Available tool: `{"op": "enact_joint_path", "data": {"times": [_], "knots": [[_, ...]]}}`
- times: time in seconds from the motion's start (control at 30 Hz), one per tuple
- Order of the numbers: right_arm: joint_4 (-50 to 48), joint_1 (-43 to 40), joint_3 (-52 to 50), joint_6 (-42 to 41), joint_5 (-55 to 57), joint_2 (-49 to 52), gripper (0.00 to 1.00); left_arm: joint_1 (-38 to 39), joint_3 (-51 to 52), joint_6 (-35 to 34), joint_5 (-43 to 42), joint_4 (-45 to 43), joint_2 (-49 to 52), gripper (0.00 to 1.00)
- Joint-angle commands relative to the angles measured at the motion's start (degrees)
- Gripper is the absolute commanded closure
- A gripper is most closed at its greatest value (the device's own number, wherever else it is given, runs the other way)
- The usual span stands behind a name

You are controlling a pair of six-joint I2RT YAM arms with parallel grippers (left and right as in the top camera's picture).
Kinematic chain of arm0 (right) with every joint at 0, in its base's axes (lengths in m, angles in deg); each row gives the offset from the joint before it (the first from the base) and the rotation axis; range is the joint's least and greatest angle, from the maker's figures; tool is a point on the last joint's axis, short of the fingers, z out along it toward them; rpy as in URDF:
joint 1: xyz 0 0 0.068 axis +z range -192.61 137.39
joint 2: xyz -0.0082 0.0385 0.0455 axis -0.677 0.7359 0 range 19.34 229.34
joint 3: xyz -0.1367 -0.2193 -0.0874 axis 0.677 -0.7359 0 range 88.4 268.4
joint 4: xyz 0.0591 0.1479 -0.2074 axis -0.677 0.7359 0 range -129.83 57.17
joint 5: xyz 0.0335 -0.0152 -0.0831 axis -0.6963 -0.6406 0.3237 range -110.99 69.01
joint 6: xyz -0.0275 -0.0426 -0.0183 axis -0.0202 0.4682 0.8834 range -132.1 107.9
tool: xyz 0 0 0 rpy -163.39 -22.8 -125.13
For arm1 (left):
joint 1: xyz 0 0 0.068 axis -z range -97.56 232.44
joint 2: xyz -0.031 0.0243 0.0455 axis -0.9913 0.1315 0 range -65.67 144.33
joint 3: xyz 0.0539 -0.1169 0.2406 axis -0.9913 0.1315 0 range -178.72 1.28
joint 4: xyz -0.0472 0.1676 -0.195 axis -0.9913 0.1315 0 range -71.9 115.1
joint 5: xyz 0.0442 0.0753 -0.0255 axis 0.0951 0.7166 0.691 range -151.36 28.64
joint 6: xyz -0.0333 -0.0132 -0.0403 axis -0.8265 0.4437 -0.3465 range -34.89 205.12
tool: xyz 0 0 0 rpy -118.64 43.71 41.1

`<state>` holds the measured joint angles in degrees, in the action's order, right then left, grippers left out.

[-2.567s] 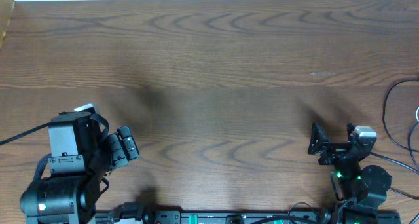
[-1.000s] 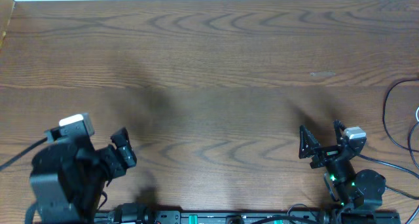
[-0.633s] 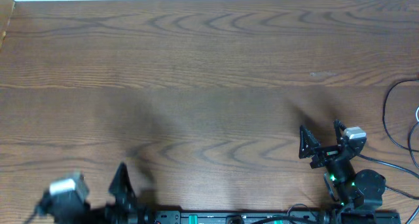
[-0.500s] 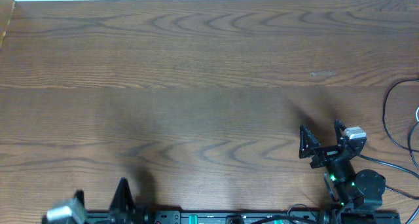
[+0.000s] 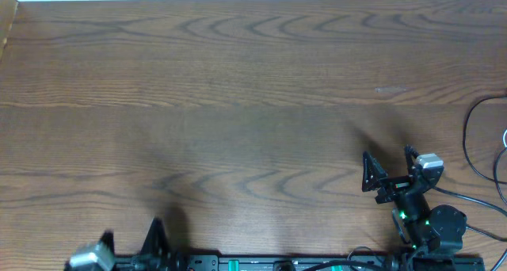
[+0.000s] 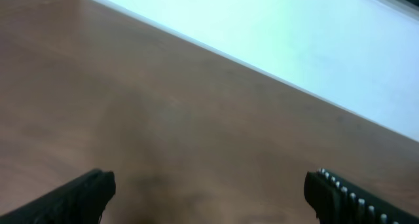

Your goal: Untangle cables

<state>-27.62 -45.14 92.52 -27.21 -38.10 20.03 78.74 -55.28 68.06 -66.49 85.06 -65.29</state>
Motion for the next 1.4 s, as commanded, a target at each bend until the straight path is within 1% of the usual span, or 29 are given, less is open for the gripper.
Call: {"op": "enact_joint_path", "data": {"times": [0.0,0.07,0.23,0.37,0.47,0.53,0.67,0.83,1.13,1.37], "knots": [[0.22,0.37,-0.15,-0.70,0.07,-0.37,0.01,-0.24,7.17,4.83,-4.39,-6.99,0.50,0.02],[0.22,0.37,-0.15,-0.70,0.07,-0.37,0.01,-0.24,12.37,5.42,-5.49,-12.74,0.50,0.02],[0.20,0.37,-0.15,-0.70,0.07,-0.37,0.01,-0.22,25.18,9.53,-8.74,-28.89,0.52,0.02],[0.22,0.37,-0.15,-0.70,0.07,-0.37,0.01,1.88,33.79,11.34,-8.83,-40.98,0.09,0.02],[0.20,0.37,-0.15,-0.70,0.07,-0.37,0.01,2.19,39.10,12.46,-8.81,-47.98,0.09,0.02],[0.22,0.37,-0.15,-0.70,0.07,-0.37,0.01,2.19,42.14,14.29,-8.79,-50.93,0.02,0.02],[0.22,0.37,-0.15,-0.70,0.07,-0.37,0.01,2.19,47.01,17.53,-8.79,-55.91,-0.31,0.02],[0.20,0.37,-0.15,-0.70,0.07,-0.37,0.01,2.19,51.17,18.78,-7.69,-59.58,-0.28,0.02],[0.20,0.37,-0.15,-0.70,0.07,-0.37,0.01,2.19,54.18,24.61,-7.28,-59.41,-0.28,0.02],[0.22,0.37,-0.15,-0.70,0.07,-0.37,0.01,2.19,54.40,24.55,-4.87,-59.39,-0.28,0.02]]}}
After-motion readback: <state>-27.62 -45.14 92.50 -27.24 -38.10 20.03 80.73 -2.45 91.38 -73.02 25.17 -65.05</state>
